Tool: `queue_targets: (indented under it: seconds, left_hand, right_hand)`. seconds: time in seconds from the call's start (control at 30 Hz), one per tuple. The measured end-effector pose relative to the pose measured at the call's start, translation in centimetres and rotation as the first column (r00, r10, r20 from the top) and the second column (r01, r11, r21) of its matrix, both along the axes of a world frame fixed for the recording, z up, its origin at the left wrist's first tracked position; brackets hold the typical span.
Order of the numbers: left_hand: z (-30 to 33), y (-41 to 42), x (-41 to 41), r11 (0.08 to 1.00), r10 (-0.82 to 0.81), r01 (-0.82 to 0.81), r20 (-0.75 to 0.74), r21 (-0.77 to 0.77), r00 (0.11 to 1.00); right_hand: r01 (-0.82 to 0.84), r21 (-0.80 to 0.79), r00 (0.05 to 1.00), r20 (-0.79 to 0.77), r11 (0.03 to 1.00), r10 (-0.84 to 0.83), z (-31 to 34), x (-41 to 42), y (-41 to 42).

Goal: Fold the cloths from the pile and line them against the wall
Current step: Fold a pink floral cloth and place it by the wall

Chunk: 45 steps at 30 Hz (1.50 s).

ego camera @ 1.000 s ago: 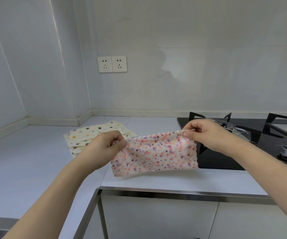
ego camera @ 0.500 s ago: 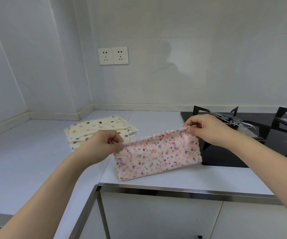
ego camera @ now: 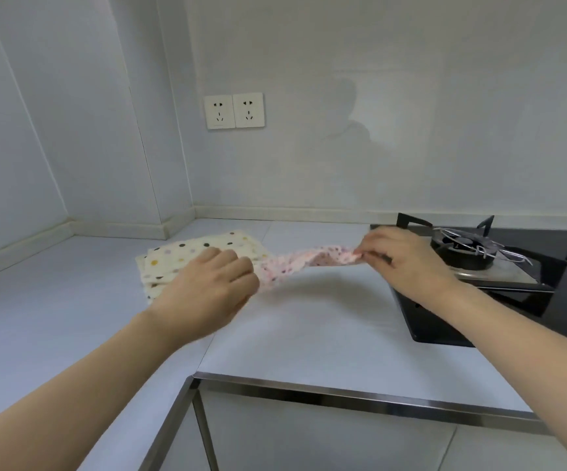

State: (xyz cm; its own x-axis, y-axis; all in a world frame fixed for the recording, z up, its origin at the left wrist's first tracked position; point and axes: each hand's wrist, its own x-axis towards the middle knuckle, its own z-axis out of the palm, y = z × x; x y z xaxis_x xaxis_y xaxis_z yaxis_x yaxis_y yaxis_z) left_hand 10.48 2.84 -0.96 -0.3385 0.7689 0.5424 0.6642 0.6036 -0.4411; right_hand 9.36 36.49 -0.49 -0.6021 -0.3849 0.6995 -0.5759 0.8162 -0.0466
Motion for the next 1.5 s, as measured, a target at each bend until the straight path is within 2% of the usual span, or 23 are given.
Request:
queue_targets:
  seconds: [0.07,0.13,0.2,0.27,0.33,0.4,0.5,0.53,0.6,0.67,0.77,0.83,0.9,0.97,1.07,1.13,1.2,1.27,1.33,1.4,1.43,1.5]
  left_hand:
    - [-3.3,-0.3,1.8,0.986,-0.020,0.039,0.117,-0.161,0.993]
    - [-5.0,-0.8,3.0,0.981,0.017,0.040,0.290,-0.190,0.957]
    - [-4.9,-1.2,3.3,0.996,0.057,-0.025,0.423,-0.081,0.904]
    - [-4.0,-0.5,3.4,0.984,0.035,-0.123,0.531,0.130,0.847]
    - [-2.9,1.2,3.1,0.906,-0.001,-0.276,0.654,0.321,0.757]
    - [-2.6,4.0,2.3,0.830,-0.014,-0.403,0.737,0.386,0.676]
    - [-3.9,7.7,1.1,0.859,0.000,-0.387,0.756,0.334,0.654]
    - [-5.0,8.3,0.6,0.888,0.029,-0.367,0.762,0.278,0.647]
    - [-7.0,8.3,-0.2,0.930,0.133,-0.346,0.766,0.123,0.629]
    - [-7.8,7.2,-0.9,0.934,0.241,-0.358,0.774,-0.021,0.585]
    - [-7.7,4.8,-2.3,0.919,0.327,-0.370,0.789,-0.136,0.520]
    - [-7.7,3.4,-2.9,0.918,0.312,-0.378,0.810,-0.121,0.497]
    - [-7.9,2.9,-3.0,0.916,0.274,-0.397,0.807,-0.054,0.522]
    - [-8.0,2.6,-3.1,0.908,0.221,-0.416,0.804,0.035,0.552]
    - [-7.5,1.8,-3.5,0.899,0.163,-0.427,0.833,0.095,0.528]
    - [-7.3,1.2,-3.7,0.897,0.152,-0.425,0.820,0.120,0.552]
    - [-7.6,0.6,-3.2,0.885,0.142,-0.432,0.783,0.173,0.606]
    - [-7.9,0.3,-2.6,0.871,0.122,-0.435,0.759,0.227,0.640]
    - [-7.8,0.2,-2.1,0.860,0.091,-0.432,0.750,0.272,0.655]
    - [-7.4,0.3,-1.7,0.849,0.086,-0.444,0.756,0.285,0.649]
    - [-7.3,0.3,-1.5,0.841,0.092,-0.459,0.760,0.287,0.643]
    - [-7.2,0.3,-0.9,0.813,0.098,-0.500,0.777,0.297,0.622]
  right_hand:
    - [-0.044,0.290,0.995,0.101,0.956,0.016,-2.7,1.4,0.9]
    - [-0.100,0.421,0.971,0.241,0.902,-0.005,-4.7,2.9,1.6]
    - [-0.113,0.370,0.939,0.344,0.922,-0.024,-5.6,4.4,1.9]
    - [-0.067,0.346,0.929,0.364,0.936,-0.068,-5.5,4.8,1.8]
    - [-0.015,0.326,0.929,0.354,0.945,-0.107,-4.6,4.4,0.8]
    - [0.070,0.187,0.910,0.390,0.980,-0.140,-3.7,3.3,-1.1]
    - [0.186,-0.076,0.852,0.509,0.980,-0.122,-4.2,1.6,-4.9]
    - [0.217,-0.098,0.815,0.566,0.971,-0.125,-4.9,1.2,-5.9]
    - [0.243,0.079,0.730,0.641,0.967,-0.236,-7.2,0.8,-7.0]
    - [0.249,0.253,0.672,0.650,0.935,-0.355,-8.6,1.1,-7.2]
    - [0.244,0.290,0.656,0.653,0.925,-0.378,-8.8,1.0,-7.0]
    - [0.239,0.314,0.644,0.657,0.919,-0.393,-8.9,0.6,-6.9]
    - [0.218,0.331,0.641,0.661,0.918,-0.390,-8.9,0.1,-6.7]
    - [0.134,0.350,0.650,0.676,0.927,-0.349,-8.5,-0.5,-5.9]
    - [-0.002,0.407,0.679,0.671,0.914,-0.297,-7.7,-2.3,-4.4]
    - [-0.021,0.414,0.687,0.667,0.910,-0.288,-7.5,-3.1,-4.0]
    - [0.042,0.360,0.737,0.619,0.932,-0.272,-7.3,-2.8,-4.4]
    - [0.103,0.203,0.858,0.478,0.974,-0.190,-6.8,-0.7,-6.2]
    - [0.028,0.089,0.937,0.344,0.996,-0.057,-6.2,2.9,-9.6]
    - [-0.059,0.112,0.922,0.387,0.992,0.011,-6.2,6.6,-13.0]
    - [-0.066,0.149,0.910,0.415,0.987,-0.002,-6.9,7.9,-14.1]
    - [-0.012,0.223,0.924,0.376,0.975,-0.075,-8.4,9.3,-14.9]
